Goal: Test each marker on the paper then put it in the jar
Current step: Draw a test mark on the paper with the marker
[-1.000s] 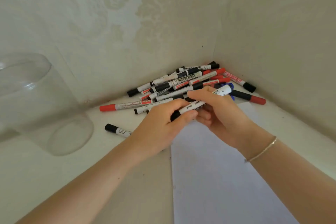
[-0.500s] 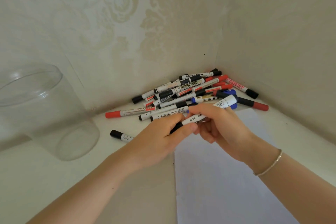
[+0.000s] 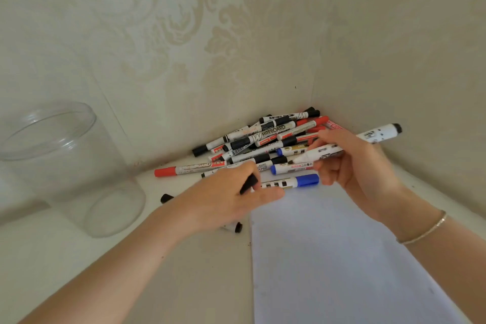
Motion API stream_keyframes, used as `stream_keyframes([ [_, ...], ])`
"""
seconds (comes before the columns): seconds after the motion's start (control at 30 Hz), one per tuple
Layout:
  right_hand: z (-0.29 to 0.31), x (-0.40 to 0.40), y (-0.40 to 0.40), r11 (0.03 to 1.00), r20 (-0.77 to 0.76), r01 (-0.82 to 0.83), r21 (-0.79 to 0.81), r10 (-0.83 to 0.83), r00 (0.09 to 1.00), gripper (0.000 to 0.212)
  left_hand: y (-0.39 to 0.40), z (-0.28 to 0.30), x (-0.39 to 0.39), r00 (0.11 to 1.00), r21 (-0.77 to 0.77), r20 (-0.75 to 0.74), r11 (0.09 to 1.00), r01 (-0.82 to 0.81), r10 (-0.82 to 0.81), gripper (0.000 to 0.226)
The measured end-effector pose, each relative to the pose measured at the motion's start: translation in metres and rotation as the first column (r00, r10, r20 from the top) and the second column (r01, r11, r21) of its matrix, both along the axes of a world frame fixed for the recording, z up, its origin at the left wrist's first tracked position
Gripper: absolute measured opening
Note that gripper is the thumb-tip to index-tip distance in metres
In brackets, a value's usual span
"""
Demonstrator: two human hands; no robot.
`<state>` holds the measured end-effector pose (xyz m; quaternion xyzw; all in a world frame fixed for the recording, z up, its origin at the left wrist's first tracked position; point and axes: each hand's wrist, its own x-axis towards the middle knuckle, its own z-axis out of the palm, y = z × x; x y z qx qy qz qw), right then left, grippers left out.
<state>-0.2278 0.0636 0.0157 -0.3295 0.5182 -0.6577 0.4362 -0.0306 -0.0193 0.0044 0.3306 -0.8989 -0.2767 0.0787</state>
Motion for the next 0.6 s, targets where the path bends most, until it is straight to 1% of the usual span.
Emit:
stream_keyframes([
  [0.03, -0.002, -0.004, 0.000, 0.997, -0.011, 0.074, 0.006, -0.073, 0.997, 0.031, -0.005, -0.004, 0.001, 0.999, -0.128, 0.031, 0.991, -0.028, 0.033, 0.043],
  [0.07, -0.005, -0.006, 0.001, 0.990, -0.042, 0.143, 0.018, -0.142, 0.989, 0.033, -0.010, -0.008, 0.002, 0.997, -0.281, 0.062, 0.959, -0.028, 0.047, 0.038],
  [0.1, -0.009, -0.007, 0.003, 0.978, -0.090, 0.206, 0.032, -0.202, 0.975, 0.036, -0.016, -0.013, 0.002, 0.994, -0.420, 0.096, 0.907, -0.003, 0.048, 0.035],
  [0.13, -0.012, -0.008, 0.004, 0.965, -0.143, 0.258, 0.043, -0.250, 0.958, 0.039, -0.022, -0.018, 0.003, 0.992, -0.513, 0.125, 0.858, 0.034, 0.035, 0.035],
  [0.17, -0.015, -0.007, 0.006, 0.954, -0.187, 0.296, 0.048, -0.282, 0.941, 0.041, -0.027, -0.023, 0.004, 0.987, -0.552, 0.156, 0.831, 0.069, 0.022, 0.034],
  [0.23, -0.018, -0.006, 0.008, 0.947, -0.225, 0.317, 0.047, -0.299, 0.927, 0.037, -0.033, -0.030, 0.006, 0.983, -0.552, 0.183, 0.831, 0.076, 0.032, 0.027],
  [0.3, -0.019, -0.005, 0.009, 0.957, -0.228, 0.286, 0.050, -0.268, 0.936, 0.032, -0.030, -0.031, 0.005, 0.990, -0.557, 0.122, 0.831, 0.010, 0.070, 0.026],
  [0.37, -0.019, -0.005, 0.009, 0.965, -0.234, 0.256, 0.058, -0.236, 0.943, 0.029, -0.019, -0.025, 0.000, 0.993, -0.627, 0.060, 0.778, -0.038, 0.097, 0.031],
  [0.4, -0.020, -0.005, 0.008, 0.967, -0.235, 0.248, 0.060, -0.228, 0.945, 0.028, -0.013, -0.024, -0.002, 0.998, -0.636, 0.033, 0.771, -0.022, 0.056, 0.034],
  [0.43, -0.020, -0.006, 0.007, 0.968, -0.234, 0.243, 0.058, -0.223, 0.946, 0.027, -0.004, -0.025, -0.004, 0.999, -0.627, 0.000, 0.779, 0.026, -0.033, 0.035],
  [0.5, -0.021, -0.007, 0.005, 0.969, -0.243, 0.241, 0.052, -0.221, 0.944, 0.024, 0.016, -0.031, -0.009, 0.978, -0.570, 0.001, 0.803, 0.173, -0.210, 0.033],
  [0.53, -0.022, -0.007, 0.003, 0.970, -0.255, 0.240, 0.049, -0.220, 0.942, 0.022, 0.024, -0.035, -0.011, 0.967, -0.536, 0.033, 0.812, 0.230, -0.253, 0.034],
  [0.6, -0.023, -0.006, 0.001, 0.972, -0.273, 0.233, 0.024, -0.217, 0.937, 0.017, 0.034, -0.040, -0.017, 0.962, -0.455, 0.104, 0.848, 0.270, -0.251, 0.040],
])
